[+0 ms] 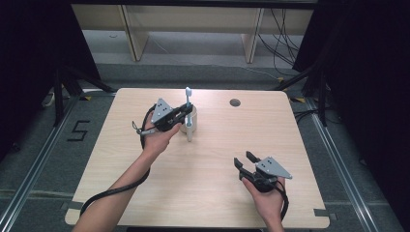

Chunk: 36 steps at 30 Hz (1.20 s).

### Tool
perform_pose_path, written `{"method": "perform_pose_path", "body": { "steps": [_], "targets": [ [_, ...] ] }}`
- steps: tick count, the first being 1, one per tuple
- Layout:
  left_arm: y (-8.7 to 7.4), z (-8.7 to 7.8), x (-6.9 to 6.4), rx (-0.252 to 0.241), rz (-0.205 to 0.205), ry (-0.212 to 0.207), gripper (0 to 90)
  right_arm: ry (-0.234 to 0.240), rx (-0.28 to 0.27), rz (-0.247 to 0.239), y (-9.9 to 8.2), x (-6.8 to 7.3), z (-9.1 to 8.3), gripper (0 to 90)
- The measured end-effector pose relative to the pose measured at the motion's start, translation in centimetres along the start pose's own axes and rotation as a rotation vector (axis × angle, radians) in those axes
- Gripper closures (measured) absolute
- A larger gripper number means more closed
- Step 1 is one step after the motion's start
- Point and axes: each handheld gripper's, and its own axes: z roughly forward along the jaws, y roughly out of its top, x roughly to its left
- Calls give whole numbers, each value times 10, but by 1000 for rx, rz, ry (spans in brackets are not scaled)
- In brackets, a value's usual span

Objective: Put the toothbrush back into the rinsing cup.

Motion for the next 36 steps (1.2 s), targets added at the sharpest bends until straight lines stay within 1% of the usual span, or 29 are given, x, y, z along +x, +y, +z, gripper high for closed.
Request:
{"method": "perform_pose_path", "body": {
  "steps": [2,9,10,11,14,15,16,18,21,22,23,24,27,29,30,31,32,33,34,36],
  "targets": [
    [-1,0,-1,1,0,0,833,3,-3,-3,0,0,1,469],
    [-5,2,-3,10,11,-7,832,-7,-2,-5,0,-1,0,469],
    [-5,2,-4,14,8,-7,832,-5,0,1,0,0,0,469],
    [-6,2,-4,13,9,-7,833,-6,-2,-6,0,-1,0,469],
    [-8,3,-4,18,10,-6,832,-1,3,1,0,0,0,468],
    [-8,3,-4,19,11,-6,833,-3,6,10,0,1,-1,468],
    [-8,3,-4,17,11,-5,832,-4,4,6,0,1,-1,468],
    [-9,3,-4,17,12,-4,832,2,-2,-18,1,-1,0,469],
    [-9,2,-5,22,14,-3,832,2,-2,-18,1,-1,0,468],
    [-9,2,-5,20,14,-3,833,3,-11,-6,0,0,1,468],
    [-10,3,-5,16,13,-4,832,2,-16,-8,0,-1,1,468],
    [-10,2,-5,20,12,-3,833,-13,-19,-19,0,-1,1,468],
    [-11,3,-5,21,11,-1,833,-10,-16,-21,0,-1,1,468],
    [-13,3,-6,18,15,-5,832,-7,-12,-20,0,-1,1,468],
    [-13,3,-6,16,13,-6,832,-4,-1,11,0,1,0,468],
    [-14,3,-7,22,16,-6,832,-3,1,18,0,2,0,468],
    [-15,3,-7,21,18,-7,832,-13,-7,15,0,1,0,468],
    [-15,4,-7,21,14,-6,832,-1,-10,-1,0,0,1,468],
    [-16,4,-7,19,14,-6,832,11,-7,-1,0,-1,1,468],
    [-16,4,-7,17,14,-7,832,5,-6,-1,-1,0,2,468]
  ]
}}
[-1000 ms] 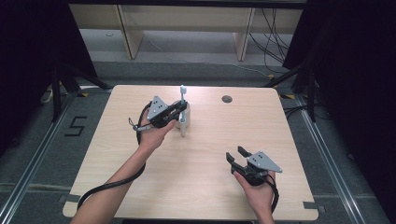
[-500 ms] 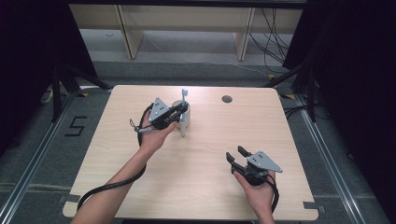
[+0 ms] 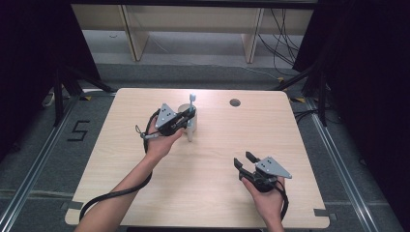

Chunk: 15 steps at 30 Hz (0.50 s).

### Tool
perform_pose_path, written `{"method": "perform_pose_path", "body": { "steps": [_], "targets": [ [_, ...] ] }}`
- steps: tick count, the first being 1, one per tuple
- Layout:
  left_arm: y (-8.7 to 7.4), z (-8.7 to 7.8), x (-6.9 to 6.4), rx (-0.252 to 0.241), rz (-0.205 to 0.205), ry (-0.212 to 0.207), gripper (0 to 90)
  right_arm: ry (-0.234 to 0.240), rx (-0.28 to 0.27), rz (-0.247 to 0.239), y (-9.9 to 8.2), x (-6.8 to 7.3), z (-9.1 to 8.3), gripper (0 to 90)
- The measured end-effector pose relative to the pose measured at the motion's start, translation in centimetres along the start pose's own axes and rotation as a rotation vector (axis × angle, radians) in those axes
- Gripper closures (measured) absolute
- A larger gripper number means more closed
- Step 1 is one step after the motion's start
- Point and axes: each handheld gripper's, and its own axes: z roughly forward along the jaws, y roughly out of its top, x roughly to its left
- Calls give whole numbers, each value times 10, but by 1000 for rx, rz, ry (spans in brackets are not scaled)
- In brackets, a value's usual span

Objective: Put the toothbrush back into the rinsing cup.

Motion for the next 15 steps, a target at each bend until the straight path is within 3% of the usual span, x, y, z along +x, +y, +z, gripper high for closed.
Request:
{"method": "perform_pose_path", "body": {
  "steps": [1,2,7,9,10,12,14,15],
  "targets": [
    [0,0,0,2,-1,0,832,-6,-9,-29,0,-2,1,468],
    [-1,0,0,8,-1,2,832,9,-4,2,-1,0,2,468],
    [-3,-1,0,13,-7,0,832,4,-1,-20,-1,-1,2,469],
    [-3,-1,0,9,-9,0,832,-2,-1,-12,-1,0,1,468],
    [-4,-1,0,10,-13,3,832,0,8,20,-1,2,0,468],
    [-5,-2,1,15,-15,5,832,7,7,16,-1,2,1,468],
    [-8,-2,3,19,-19,10,832,-7,-1,-28,-1,-1,1,469],
    [-9,-3,3,24,-26,12,832,1,-2,-21,-1,-1,2,469]
  ]
}}
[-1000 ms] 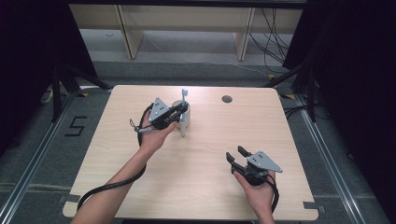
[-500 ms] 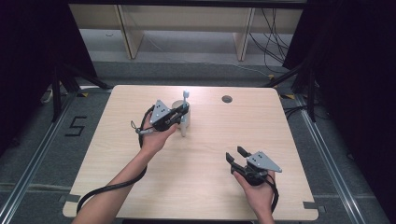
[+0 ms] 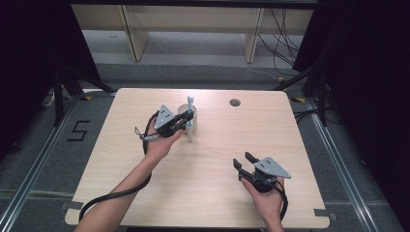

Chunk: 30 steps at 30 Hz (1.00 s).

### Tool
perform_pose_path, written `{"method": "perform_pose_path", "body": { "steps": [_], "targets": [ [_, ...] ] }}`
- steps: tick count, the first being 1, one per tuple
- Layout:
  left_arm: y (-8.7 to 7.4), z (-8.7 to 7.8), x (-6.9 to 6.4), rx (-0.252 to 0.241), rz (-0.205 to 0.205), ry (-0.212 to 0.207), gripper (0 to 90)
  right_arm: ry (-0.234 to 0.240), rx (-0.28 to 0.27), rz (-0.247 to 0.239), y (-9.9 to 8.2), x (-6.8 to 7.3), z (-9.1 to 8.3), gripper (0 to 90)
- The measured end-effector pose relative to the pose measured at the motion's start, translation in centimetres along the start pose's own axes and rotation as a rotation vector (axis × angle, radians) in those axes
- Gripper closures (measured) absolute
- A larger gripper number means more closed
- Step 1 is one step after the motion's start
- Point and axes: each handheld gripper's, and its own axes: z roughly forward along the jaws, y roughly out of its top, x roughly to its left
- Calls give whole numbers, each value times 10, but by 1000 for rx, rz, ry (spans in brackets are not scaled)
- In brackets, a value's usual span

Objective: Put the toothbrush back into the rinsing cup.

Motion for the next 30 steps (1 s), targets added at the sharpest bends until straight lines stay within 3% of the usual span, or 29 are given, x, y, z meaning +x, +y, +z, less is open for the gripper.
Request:
{"method": "perform_pose_path", "body": {
  "steps": [4,9,19,20,21,22,25,27,30],
  "targets": [
    [-5,0,2,7,-9,2,832,9,4,20,0,1,1,468],
    [-11,2,3,20,-13,2,832,-6,10,-3,0,0,0,469],
    [-19,5,5,38,-23,1,831,14,31,17,-1,2,1,469],
    [-19,5,5,38,-22,1,831,4,14,-3,-1,1,2,469],
    [-20,5,5,39,-25,2,831,16,13,21,-2,3,3,469],
    [-21,6,5,39,-23,1,831,7,6,-3,-1,1,3,469],
    [-22,6,5,47,-19,3,830,7,6,-3,-1,2,2,469],
    [-23,7,5,51,-17,3,829,9,28,24,-2,3,2,469],
    [-25,7,5,56,-17,4,826,8,33,18,-2,3,1,469]
  ]
}}
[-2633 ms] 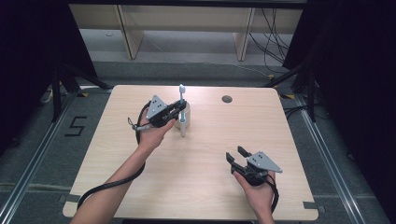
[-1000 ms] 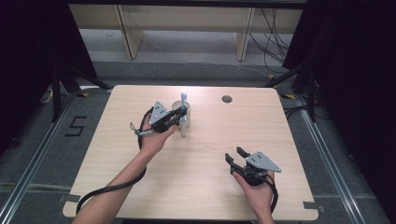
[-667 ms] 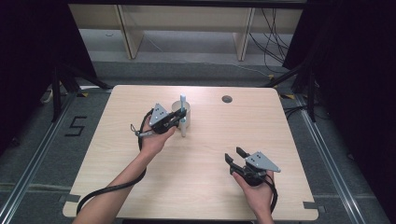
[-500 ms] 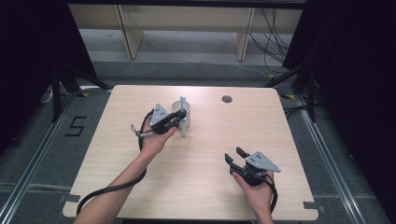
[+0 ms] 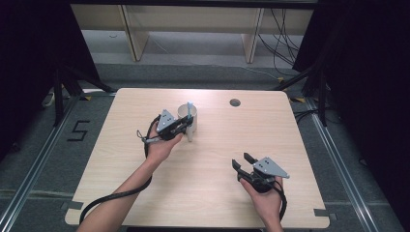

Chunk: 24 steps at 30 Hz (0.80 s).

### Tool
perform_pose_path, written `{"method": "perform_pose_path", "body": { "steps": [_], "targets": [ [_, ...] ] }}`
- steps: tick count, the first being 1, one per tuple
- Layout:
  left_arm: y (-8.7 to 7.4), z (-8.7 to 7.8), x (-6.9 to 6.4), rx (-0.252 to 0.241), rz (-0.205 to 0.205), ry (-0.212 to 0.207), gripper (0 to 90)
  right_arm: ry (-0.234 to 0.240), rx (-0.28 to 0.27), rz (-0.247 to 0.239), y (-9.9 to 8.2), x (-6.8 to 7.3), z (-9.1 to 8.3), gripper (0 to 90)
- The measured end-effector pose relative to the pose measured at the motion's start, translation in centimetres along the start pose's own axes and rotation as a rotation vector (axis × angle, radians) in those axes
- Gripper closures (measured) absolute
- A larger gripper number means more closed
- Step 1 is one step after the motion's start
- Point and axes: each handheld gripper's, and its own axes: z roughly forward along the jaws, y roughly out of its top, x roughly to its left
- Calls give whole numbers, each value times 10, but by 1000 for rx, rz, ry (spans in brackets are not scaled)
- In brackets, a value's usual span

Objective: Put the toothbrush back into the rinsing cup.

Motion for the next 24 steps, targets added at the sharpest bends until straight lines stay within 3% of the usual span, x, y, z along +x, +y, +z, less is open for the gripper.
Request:
{"method": "perform_pose_path", "body": {
  "steps": [1,4,6,7,10,14,17,18,24],
  "targets": [
    [0,0,0,4,3,1,825,-6,-16,-22,0,-1,1,468],
    [-1,0,1,7,4,4,823,4,-6,1,0,0,1,469],
    [-2,0,1,10,2,3,821,-1,-10,-10,0,0,1,468],
    [-2,0,1,11,4,4,819,8,-1,11,0,1,1,469],
    [-2,-1,0,18,0,4,790,3,-7,-13,-1,0,1,468],
    [-3,-2,0,37,-21,7,649,-3,-10,-29,-1,-1,2,468],
    [-3,-4,-1,44,-17,12,549,6,-8,-20,-1,0,3,468],
    [-3,-5,-2,49,-14,14,522,11,-3,7,-2,2,3,468],
    [0,-11,-4,77,-9,20,419,6,-6,-22,-1,0,3,467]
  ]
}}
